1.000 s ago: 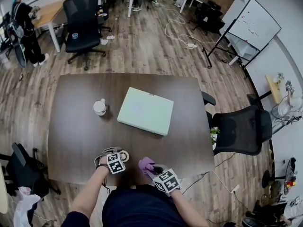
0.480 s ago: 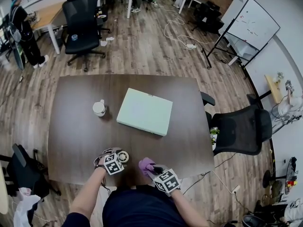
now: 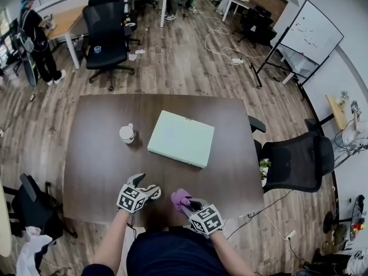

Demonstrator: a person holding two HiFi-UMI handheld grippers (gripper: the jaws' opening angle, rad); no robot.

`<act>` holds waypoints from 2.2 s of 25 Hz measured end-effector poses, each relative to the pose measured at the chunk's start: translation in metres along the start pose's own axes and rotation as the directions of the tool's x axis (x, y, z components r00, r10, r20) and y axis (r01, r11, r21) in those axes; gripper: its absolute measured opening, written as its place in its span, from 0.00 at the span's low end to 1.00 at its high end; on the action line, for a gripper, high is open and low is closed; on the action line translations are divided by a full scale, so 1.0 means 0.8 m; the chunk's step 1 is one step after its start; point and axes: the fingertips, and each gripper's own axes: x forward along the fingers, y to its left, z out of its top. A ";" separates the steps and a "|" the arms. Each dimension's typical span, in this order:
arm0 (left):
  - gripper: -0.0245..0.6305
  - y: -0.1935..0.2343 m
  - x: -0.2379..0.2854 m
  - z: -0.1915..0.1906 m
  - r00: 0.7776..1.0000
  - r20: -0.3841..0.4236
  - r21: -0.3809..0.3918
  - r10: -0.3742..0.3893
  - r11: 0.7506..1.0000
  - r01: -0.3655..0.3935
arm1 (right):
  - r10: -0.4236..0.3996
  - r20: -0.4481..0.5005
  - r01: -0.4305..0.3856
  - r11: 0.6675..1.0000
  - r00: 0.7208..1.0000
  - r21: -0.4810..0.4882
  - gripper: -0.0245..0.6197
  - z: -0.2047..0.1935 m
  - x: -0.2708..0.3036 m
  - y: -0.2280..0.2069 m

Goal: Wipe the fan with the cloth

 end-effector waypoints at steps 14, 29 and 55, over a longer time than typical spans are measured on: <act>0.54 0.002 -0.105 0.035 0.963 0.195 -0.225 0.187 0.964 -0.142 | 0.014 0.065 -0.016 0.999 0.998 0.029 0.17 0.019 -0.002 -0.001; 0.54 -0.005 -0.213 0.028 0.915 0.230 -0.190 0.331 0.938 -0.291 | -0.041 0.122 0.037 0.999 0.992 0.032 0.17 0.034 -0.019 -0.016; 0.03 -0.025 -0.214 -0.009 0.925 0.183 -0.250 0.334 0.926 -0.284 | -0.037 0.161 0.032 0.999 0.986 0.031 0.17 0.043 -0.027 -0.012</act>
